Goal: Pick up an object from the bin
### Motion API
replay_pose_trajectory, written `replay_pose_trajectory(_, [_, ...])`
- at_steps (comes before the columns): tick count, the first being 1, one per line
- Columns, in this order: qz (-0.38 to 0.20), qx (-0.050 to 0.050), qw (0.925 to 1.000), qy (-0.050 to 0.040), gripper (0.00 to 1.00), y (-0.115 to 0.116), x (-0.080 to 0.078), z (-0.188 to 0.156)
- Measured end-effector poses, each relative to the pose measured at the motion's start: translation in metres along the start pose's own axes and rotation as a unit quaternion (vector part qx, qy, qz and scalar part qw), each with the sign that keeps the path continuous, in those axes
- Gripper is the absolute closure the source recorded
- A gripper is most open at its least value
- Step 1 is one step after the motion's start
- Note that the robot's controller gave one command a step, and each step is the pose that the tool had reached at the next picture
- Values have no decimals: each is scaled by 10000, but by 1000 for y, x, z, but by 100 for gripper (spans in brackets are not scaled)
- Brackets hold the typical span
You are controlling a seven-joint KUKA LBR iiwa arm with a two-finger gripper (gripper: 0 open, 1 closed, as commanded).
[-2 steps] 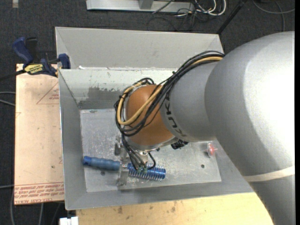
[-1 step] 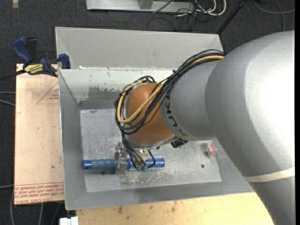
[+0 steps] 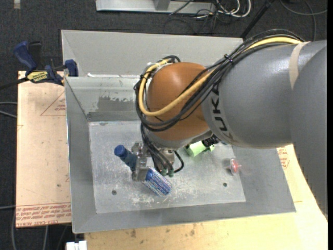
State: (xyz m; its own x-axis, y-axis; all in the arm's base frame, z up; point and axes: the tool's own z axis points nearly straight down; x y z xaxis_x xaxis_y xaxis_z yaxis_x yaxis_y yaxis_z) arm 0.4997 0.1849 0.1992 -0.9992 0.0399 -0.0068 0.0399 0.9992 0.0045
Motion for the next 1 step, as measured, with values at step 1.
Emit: replay_pose_trajectory(1, [-9, 9, 10000, 17, 100, 1, 21, -46])
